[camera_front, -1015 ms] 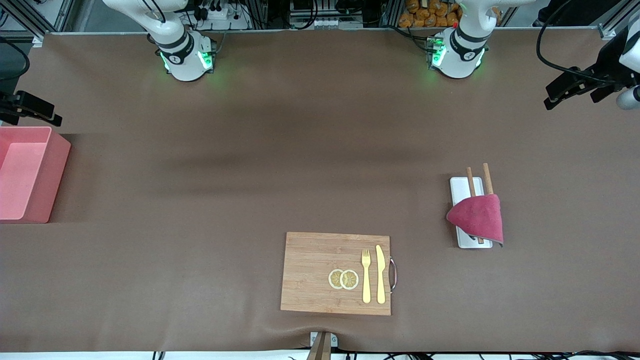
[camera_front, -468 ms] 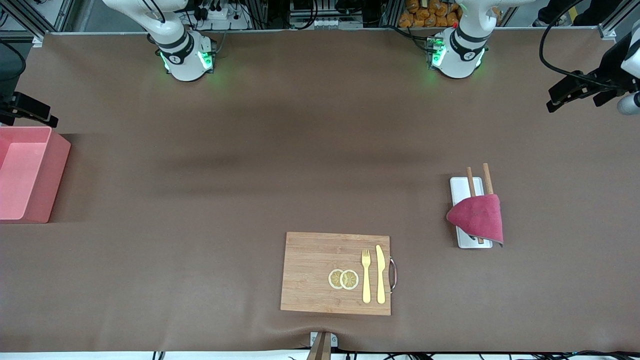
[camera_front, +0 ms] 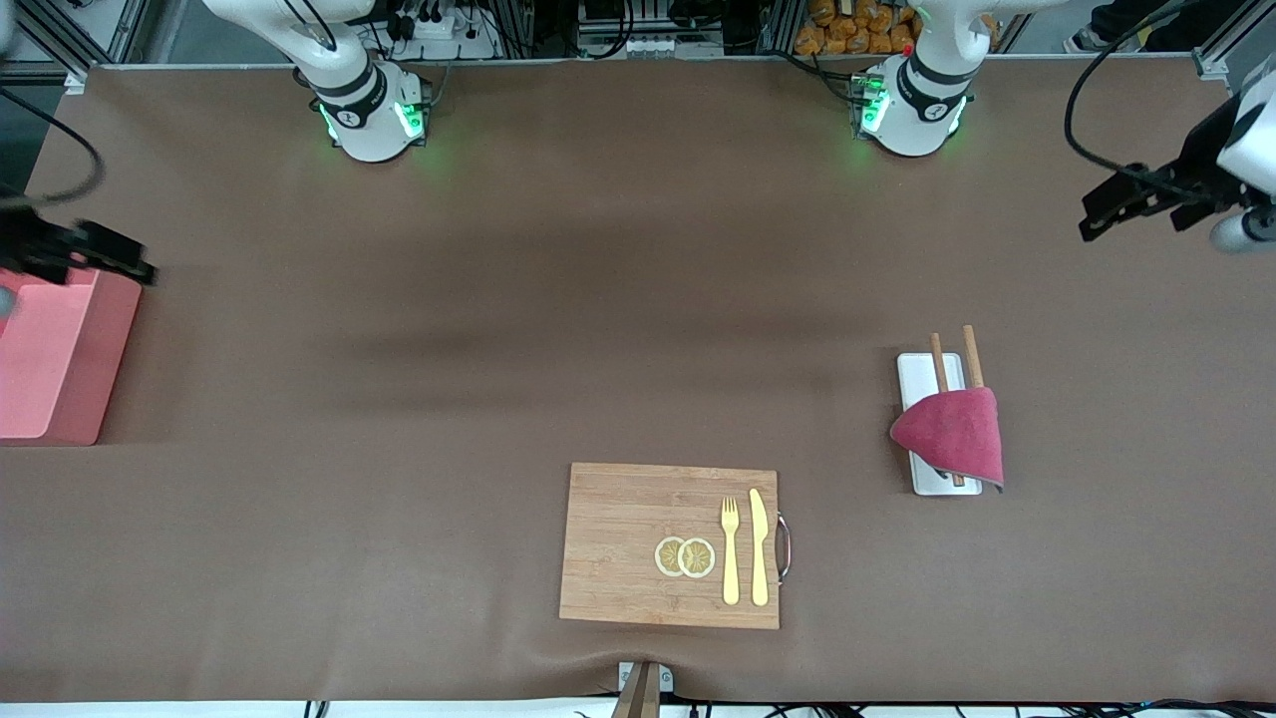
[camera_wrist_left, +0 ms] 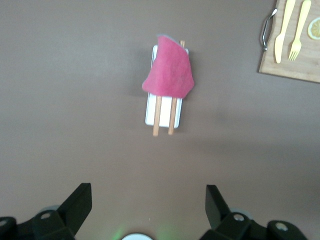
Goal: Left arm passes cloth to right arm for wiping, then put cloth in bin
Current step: 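Reach the left gripper to the pink cloth while the right gripper advances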
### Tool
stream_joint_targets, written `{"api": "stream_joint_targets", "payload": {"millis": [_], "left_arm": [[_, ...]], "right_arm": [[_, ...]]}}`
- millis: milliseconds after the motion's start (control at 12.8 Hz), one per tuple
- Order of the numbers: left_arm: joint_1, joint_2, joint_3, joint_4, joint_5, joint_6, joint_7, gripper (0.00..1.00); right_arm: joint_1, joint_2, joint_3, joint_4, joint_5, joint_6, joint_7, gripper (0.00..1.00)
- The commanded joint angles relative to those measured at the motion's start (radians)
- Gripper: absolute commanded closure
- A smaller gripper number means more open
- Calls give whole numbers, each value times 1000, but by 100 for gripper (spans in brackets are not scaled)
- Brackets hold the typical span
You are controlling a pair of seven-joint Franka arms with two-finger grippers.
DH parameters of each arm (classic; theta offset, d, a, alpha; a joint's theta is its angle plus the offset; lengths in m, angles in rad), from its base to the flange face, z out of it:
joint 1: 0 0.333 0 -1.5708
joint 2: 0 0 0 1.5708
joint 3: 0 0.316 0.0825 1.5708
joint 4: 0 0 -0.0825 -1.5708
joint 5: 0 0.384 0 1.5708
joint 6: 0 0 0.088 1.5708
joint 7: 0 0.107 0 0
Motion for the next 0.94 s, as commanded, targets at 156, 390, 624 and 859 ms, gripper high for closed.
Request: {"api": "stream_joint_targets", "payload": {"millis": [156, 390, 624, 859], "left_arm": [[2, 6, 0, -244, -1, 276, 14, 0], [5, 92, 0, -304, 14, 377, 14, 0], [0, 195, 0, -303, 25, 465, 3, 5], [2, 294, 1, -290, 55, 544, 2, 18]], "right_arm": [[49, 161, -2, 38, 1, 93, 0, 0], [58, 248, -2, 39, -3, 182, -5, 0], [92, 311, -2, 39, 0, 291, -7, 0], [118, 333, 7, 39, 100, 386, -4, 0]]}}
